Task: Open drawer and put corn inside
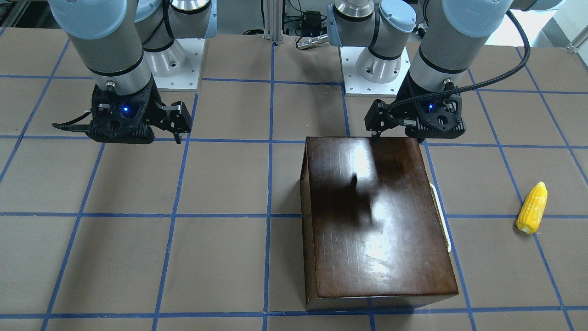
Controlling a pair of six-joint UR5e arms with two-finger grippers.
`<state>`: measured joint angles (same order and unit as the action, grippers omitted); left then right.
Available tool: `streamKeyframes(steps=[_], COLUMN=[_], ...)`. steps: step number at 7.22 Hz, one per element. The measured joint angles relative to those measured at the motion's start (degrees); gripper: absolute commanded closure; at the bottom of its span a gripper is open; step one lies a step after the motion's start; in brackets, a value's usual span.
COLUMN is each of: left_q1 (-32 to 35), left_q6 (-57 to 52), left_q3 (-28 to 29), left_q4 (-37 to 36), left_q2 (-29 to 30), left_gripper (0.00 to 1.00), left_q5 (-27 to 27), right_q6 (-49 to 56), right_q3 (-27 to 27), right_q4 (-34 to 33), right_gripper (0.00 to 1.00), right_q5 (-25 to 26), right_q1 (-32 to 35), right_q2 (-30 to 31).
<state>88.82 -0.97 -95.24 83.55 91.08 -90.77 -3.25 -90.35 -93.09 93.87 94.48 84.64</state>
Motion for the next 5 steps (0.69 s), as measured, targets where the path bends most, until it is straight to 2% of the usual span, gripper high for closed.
streamKeyframes(steps=[5], left_q1=[-0.63], left_q6=[-0.03], left_q3=[0.52], left_q4=[-0.54], left_q2=[0.14], left_gripper=[0.00], left_q5=[0.04], right_q6=[0.00], right_q3=[0.00], right_q4=[-0.04], right_gripper=[0.00], right_q5=[0.00], right_q1=[0.00], right_q2=[0.00])
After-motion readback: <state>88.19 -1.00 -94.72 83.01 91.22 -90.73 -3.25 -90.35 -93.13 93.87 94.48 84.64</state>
